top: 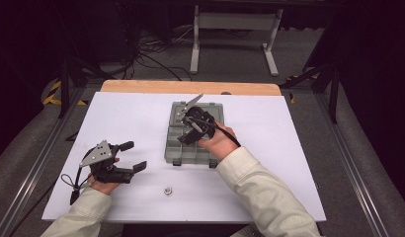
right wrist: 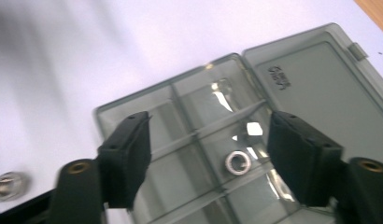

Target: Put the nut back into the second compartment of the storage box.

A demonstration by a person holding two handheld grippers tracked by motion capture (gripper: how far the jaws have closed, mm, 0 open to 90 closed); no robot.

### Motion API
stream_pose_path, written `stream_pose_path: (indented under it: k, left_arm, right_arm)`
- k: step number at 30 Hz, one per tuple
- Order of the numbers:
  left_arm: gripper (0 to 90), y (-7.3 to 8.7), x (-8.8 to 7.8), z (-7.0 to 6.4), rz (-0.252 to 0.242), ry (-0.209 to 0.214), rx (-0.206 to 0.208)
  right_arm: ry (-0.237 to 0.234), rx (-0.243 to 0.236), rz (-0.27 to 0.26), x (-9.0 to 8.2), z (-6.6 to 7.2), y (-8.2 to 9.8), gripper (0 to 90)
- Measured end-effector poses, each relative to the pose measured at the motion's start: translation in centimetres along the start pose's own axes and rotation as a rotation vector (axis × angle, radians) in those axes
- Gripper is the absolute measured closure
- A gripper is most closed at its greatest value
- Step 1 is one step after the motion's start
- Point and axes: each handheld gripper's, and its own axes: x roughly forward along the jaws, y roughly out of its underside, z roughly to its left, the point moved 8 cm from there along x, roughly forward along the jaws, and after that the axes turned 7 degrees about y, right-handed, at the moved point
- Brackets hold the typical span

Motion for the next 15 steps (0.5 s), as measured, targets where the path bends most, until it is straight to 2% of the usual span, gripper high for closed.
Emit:
stream_pose_path:
  k: [2,6,7,9,13,15]
  left_arm:
    - [11.5,0.0,0.0,0.0,0.000,-0.001,-0.001]
    - [11.5,0.0,0.0,0.0,0.000,-0.001,-0.001]
    - [11.5,0.0,0.0,0.0,0.000,-0.001,0.000]
    - [11.5,0.0,0.0,0.0,0.000,-0.001,0.000]
    - [11.5,0.0,0.0,0.0,-0.002,-0.002,0.000]
    - [11.5,0.0,0.0,0.0,-0.002,-0.002,-0.002]
  right_arm:
    - [-0.023,-0.004,-0.006,-0.6,0.7,-0.1,23.8]
    - [-0.031,-0.020,-0.028,-1.4,1.6,-0.1,17.8]
    - [-0.047,-0.024,-0.030,-1.8,2.2,0.0,15.1]
    - [-0.051,-0.025,-0.029,-1.9,2.4,0.1,13.6]
    - [-0.081,-0.057,-0.017,-2.4,3.7,0.4,7.3]
    - [-0.094,-0.077,-0.018,-2.7,4.3,0.5,7.0]
